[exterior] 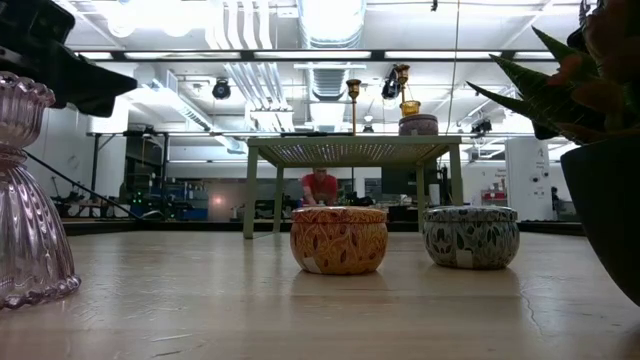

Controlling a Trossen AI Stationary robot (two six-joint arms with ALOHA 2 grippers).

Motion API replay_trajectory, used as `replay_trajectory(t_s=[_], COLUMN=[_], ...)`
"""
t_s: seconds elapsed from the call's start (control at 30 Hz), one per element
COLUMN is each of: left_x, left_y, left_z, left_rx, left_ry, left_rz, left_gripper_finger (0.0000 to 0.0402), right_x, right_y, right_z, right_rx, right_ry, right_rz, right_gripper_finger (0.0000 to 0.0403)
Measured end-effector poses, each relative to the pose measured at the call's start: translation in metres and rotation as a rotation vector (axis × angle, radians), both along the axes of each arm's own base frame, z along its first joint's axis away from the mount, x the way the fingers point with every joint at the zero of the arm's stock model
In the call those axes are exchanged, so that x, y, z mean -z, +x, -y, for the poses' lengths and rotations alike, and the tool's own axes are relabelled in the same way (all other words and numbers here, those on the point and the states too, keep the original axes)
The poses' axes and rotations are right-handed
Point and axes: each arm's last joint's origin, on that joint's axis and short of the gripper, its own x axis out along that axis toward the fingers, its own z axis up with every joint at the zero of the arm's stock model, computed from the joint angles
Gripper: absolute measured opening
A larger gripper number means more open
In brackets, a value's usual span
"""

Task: Pick & Place candle stick holders
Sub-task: Put the gold candle holder on the shelf

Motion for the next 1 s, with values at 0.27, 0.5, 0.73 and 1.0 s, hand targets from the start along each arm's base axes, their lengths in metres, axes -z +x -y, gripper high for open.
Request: replay_trajectory(t_s=[0.27, 0.5, 0.73, 1.0], left_x=[0.000, 0.004, 0.004, 0.007], left_y=[0.000, -0.001, -0.005, -0.004], left_z=[0.002, 0.017, 0.025, 0.029], left_rx=[0.043, 0.519, 0.810, 0.920], left_ry=[-0.322, -0.335, -0.382, -0.257], left_rz=[0.018, -0.091, -0.125, -0.039], left_gripper_finger=[0.0005, 0.0005, 0.0005, 0.0005], right_x=[0.000, 0.000, 0.000, 0.000], right_y=[0.000, 0.000, 0.000, 0.000], right_z=[0.000, 0.000, 0.000, 0.000], right_rx=[0.000, 0.001, 0.000, 0.000], right_ry=[0.000, 0.000, 0.000, 0.000], right_rz=[0.000, 0.002, 0.002, 0.001], right_gripper_finger=[0.0018, 0.0018, 0.0018, 0.0018])
